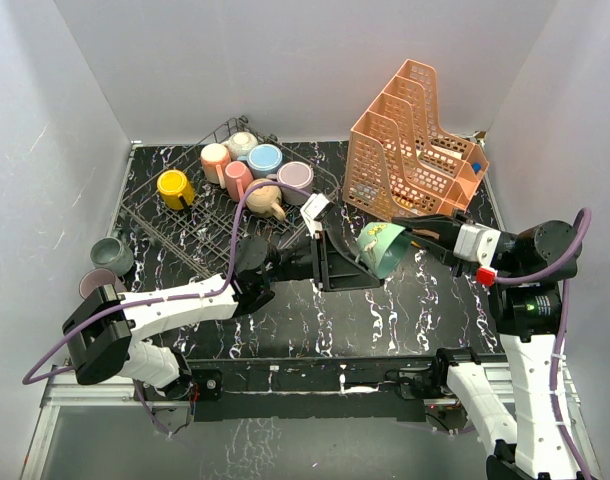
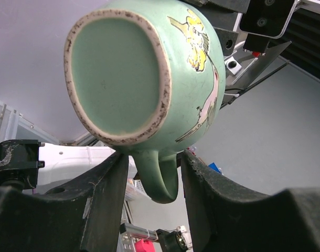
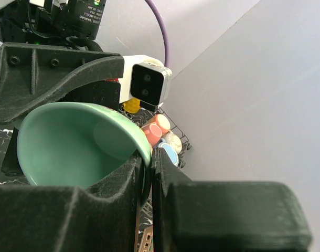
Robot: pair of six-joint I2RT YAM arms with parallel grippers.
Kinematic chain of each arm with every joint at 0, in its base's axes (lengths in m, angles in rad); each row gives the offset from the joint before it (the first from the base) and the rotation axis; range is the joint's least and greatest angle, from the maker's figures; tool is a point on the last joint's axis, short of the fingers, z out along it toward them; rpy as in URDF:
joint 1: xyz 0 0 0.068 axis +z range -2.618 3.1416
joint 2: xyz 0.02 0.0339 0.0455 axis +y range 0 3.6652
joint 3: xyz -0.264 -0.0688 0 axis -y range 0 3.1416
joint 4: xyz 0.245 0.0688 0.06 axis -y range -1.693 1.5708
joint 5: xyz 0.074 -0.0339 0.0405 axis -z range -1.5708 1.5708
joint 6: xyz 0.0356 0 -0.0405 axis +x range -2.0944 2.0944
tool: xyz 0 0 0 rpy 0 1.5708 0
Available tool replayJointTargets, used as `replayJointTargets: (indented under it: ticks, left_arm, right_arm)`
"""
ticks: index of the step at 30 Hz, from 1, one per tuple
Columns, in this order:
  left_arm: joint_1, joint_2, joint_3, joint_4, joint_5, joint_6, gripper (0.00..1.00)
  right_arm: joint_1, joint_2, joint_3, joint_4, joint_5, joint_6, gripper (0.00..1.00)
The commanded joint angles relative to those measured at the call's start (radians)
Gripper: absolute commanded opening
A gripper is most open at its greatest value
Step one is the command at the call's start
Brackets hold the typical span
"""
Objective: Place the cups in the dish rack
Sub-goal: Pick up the cup at the center of the board.
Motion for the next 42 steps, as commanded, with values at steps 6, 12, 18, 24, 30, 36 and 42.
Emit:
replayJointTargets:
  ticks: [6,12,18,24,30,36,42]
  left_arm:
    - [0.006,-0.052,-0.012,0.130,0.002,-0.025,0.43]
    - [0.010,-0.047,-0.014,0.165,0.003,-0.045,0.42]
    - [0.012,-0.036,-0.016,0.187,0.001,-0.062,0.36]
    - [0.013,-0.016,-0.010,0.193,0.005,-0.068,0.22]
    - [0.023,-0.014,-0.019,0.208,-0.007,-0.067,0.00]
    - [0.062,-0.053,-0.071,0.252,-0.046,-0.079,0.00]
    - [0.123,-0.108,-0.140,0.245,-0.078,-0.088,0.00]
  right_arm:
    - [0.000,-0.027,0.013,0.048,-0.022,0.018,0.08]
    - [0.001,-0.044,0.000,0.042,-0.029,-0.005,0.08]
    - [0.001,-0.055,0.001,-0.017,-0.046,-0.080,0.08]
    - [0.000,-0.056,0.002,-0.065,-0.061,-0.133,0.08]
    - [0.000,-0.058,0.000,-0.136,-0.064,-0.222,0.21]
    - [0.000,-0.063,-0.024,-0.163,0.015,-0.245,0.39]
    - [0.000,-0.053,-0.035,-0.185,0.117,-0.199,0.66]
